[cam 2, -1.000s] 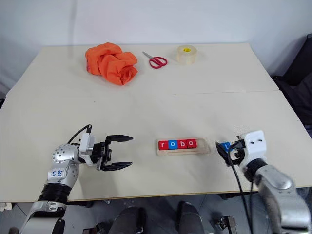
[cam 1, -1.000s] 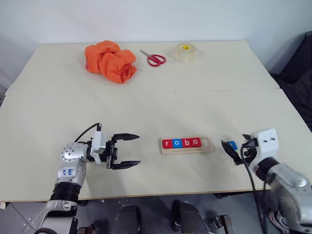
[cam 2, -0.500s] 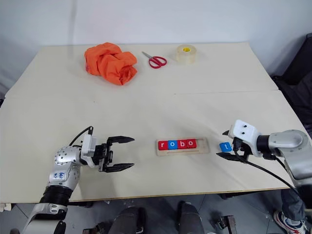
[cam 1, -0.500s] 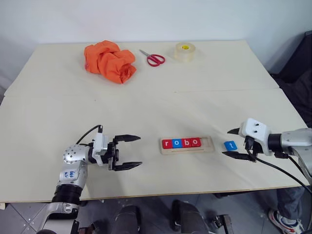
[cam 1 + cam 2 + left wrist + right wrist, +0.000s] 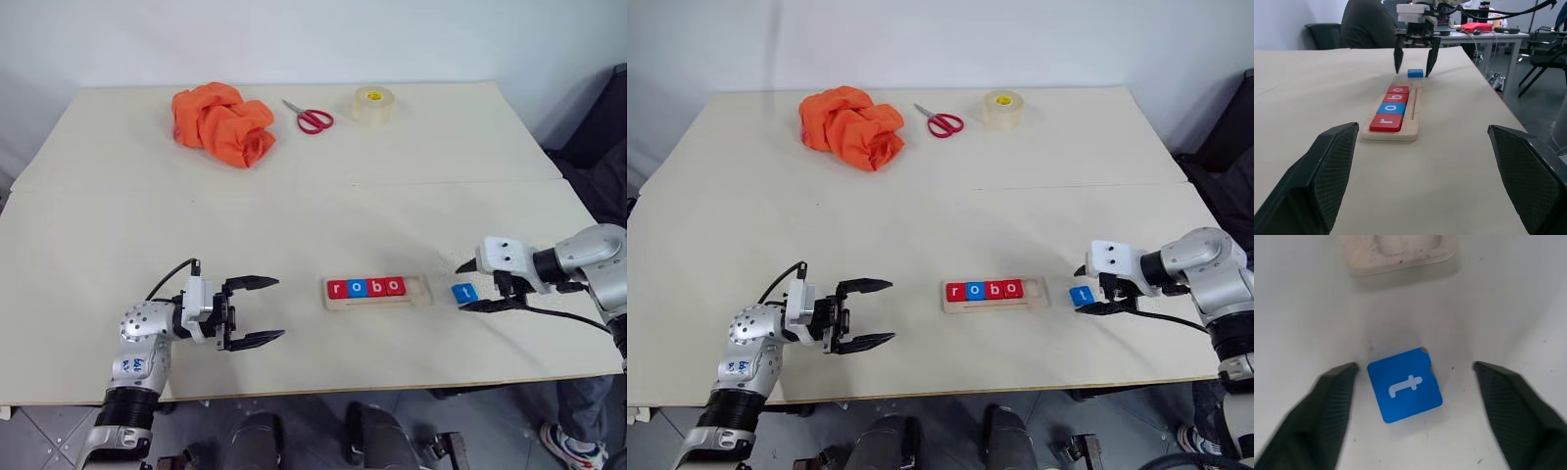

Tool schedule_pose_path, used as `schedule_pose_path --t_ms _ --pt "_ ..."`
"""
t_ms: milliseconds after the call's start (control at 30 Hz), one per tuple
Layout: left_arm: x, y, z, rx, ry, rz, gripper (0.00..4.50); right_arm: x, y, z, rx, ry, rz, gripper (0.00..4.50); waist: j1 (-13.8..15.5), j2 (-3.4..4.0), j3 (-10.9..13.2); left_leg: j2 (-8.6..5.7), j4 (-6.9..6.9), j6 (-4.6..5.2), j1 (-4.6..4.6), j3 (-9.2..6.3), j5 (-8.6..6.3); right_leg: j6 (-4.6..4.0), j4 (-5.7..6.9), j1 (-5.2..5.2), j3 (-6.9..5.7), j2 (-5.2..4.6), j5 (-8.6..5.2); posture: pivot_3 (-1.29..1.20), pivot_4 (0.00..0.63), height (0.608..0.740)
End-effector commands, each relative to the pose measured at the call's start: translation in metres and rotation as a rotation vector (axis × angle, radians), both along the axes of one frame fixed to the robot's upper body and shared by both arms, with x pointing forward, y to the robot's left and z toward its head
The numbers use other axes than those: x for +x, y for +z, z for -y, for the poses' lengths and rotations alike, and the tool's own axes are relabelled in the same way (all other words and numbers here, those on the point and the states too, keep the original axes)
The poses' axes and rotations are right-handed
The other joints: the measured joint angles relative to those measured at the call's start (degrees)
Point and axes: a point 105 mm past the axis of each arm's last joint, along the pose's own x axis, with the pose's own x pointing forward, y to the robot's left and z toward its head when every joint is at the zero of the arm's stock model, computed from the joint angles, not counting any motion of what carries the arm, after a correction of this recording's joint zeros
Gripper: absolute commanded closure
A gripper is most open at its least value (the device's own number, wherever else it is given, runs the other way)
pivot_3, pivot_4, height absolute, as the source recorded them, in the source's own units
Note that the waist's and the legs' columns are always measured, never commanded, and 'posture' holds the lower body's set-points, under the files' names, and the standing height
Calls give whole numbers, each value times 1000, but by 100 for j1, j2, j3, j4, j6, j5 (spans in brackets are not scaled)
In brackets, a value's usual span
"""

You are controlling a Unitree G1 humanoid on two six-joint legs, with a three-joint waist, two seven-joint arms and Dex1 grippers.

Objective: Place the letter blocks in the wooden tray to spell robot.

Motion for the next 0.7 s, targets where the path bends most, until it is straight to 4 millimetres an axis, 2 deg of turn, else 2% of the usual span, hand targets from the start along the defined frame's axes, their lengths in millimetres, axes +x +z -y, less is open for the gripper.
schedule_pose_path --t_ms 33,133,300,467,533,700 --pt "-2 7 -1 -8 1 31 0 -2 -8 9 -41 -27 -30 2192 -6 0 0 0 0 0 0 1 0 -1 0 0 0 0 1 0 150 740" --pt "0 7 0 -9 -4 32 0 2 -3 7 -34 -30 -4 3035 -12 0 0 0 1 -1 2 2 1 -4 0 0 0 0 6 0 150 740" --pt "1 7 2 -12 -12 34 0 9 18 -12 60 -37 66 3035 -14 0 0 2 1 -1 1 2 1 -6 1 -2 0 0 8 0 150 740" --pt "0 5 3 -10 -24 26 0 7 44 -52 176 -7 77 3035 -36 10 3 8 -2 -5 -1 8 3 -9 7 -15 0 2 7 0 150 740" --pt "0 4 4 -12 -26 25 0 5 47 -64 200 0 71 3035 -29 10 3 10 -2 -5 -2 8 3 -10 7 -17 -1 4 7 0 150 740" --pt "-1 4 6 -17 -29 25 0 -1 42 -77 152 18 15 3035 17 10 3 6 -2 6 -7 4 -3 -10 3 -14 -3 0 7 0 150 740"
